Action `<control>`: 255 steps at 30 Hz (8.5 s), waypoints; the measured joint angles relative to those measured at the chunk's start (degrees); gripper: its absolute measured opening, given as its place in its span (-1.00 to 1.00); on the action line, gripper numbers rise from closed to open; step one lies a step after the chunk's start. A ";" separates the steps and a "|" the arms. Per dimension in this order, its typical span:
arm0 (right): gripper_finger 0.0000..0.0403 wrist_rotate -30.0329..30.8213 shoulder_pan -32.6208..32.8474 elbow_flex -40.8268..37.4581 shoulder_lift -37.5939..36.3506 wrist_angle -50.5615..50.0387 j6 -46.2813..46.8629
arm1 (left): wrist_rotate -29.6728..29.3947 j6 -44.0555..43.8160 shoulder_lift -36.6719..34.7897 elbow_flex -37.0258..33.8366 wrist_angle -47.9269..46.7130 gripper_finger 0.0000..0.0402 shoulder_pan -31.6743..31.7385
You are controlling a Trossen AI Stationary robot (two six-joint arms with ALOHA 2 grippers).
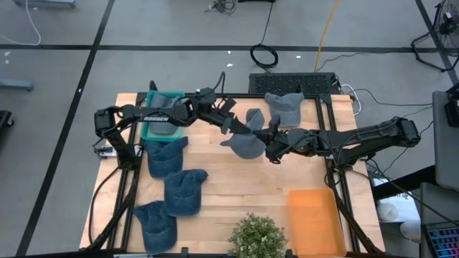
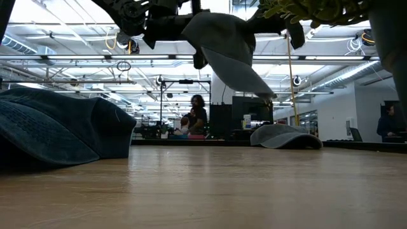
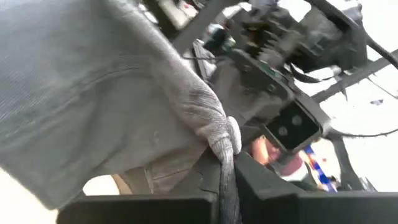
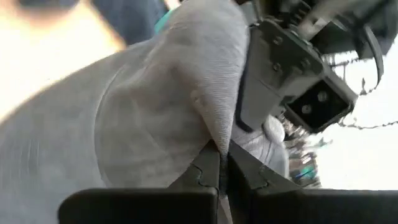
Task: Pick & Place hat
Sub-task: Put the bottom gray cap into the green bin
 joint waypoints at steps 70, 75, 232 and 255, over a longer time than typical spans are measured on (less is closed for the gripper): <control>0.13 -7.25 -7.57 -22.59 -55.94 -11.70 50.37 | -16.65 56.04 -5.67 33.09 -65.83 -0.98 5.49; 0.13 -13.73 -9.51 -22.59 -56.38 -11.79 49.00 | -19.23 61.87 -5.73 36.37 -69.78 -0.98 5.46; 0.11 -4.32 -11.21 -22.64 -56.92 -16.57 49.54 | -51.78 102.80 -31.82 11.12 -100.41 -0.98 23.52; 0.12 -4.32 -11.22 -22.64 -56.92 -16.57 49.55 | -54.66 98.63 -31.79 1.10 -89.50 -0.65 25.94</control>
